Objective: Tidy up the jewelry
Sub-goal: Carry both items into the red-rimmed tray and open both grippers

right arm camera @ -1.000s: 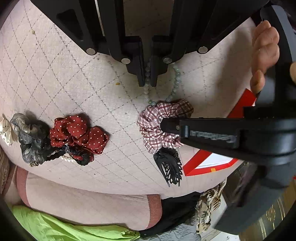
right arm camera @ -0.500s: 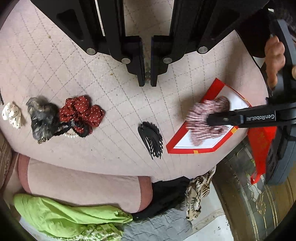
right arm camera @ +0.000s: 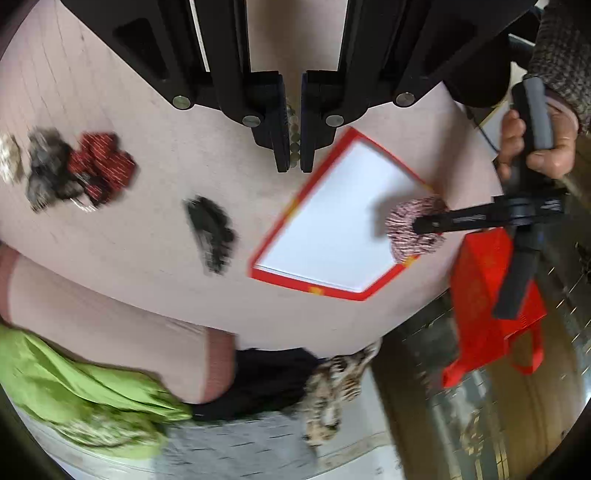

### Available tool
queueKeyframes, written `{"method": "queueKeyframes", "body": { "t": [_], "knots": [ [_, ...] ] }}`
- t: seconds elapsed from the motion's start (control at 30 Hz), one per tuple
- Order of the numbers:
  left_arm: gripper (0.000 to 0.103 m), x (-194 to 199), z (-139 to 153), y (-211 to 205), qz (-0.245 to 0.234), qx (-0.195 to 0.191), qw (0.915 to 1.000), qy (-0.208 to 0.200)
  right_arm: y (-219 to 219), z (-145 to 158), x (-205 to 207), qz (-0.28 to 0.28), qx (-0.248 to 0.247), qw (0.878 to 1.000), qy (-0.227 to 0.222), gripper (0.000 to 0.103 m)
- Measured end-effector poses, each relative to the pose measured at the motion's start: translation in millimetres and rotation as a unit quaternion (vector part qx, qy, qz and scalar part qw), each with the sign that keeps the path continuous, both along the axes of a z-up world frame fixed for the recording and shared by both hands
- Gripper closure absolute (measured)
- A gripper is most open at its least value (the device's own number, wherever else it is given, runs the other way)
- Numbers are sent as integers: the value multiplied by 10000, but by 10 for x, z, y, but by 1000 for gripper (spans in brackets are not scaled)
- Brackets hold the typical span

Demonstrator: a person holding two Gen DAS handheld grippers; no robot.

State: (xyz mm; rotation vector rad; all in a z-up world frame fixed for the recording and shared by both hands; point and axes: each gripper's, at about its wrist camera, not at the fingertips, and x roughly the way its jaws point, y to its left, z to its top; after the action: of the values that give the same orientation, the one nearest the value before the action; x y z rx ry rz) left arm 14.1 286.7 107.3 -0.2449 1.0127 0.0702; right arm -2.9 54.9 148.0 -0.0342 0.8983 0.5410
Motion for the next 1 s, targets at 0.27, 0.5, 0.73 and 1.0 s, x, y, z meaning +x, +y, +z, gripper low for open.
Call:
{"method": "queueKeyframes", "body": {
  "t": [0.27,0.5,0.73,1.0],
  "knots": [
    [96,91,-305,587,549,298,9974,347,904,-183,221,567,-74,9981,240,96],
    [94,167,-478,732,782,375,9951,481,1118,-630,508,325,241,9946,957,96],
    [77,197,-498,720,792,384,9955,363,917,-946,526,108,72,9912,1317,89],
    [61,99,-381,685,896,280,9954,164,885,-910,406,21,-361,9935,1077,70]
  ]
}}
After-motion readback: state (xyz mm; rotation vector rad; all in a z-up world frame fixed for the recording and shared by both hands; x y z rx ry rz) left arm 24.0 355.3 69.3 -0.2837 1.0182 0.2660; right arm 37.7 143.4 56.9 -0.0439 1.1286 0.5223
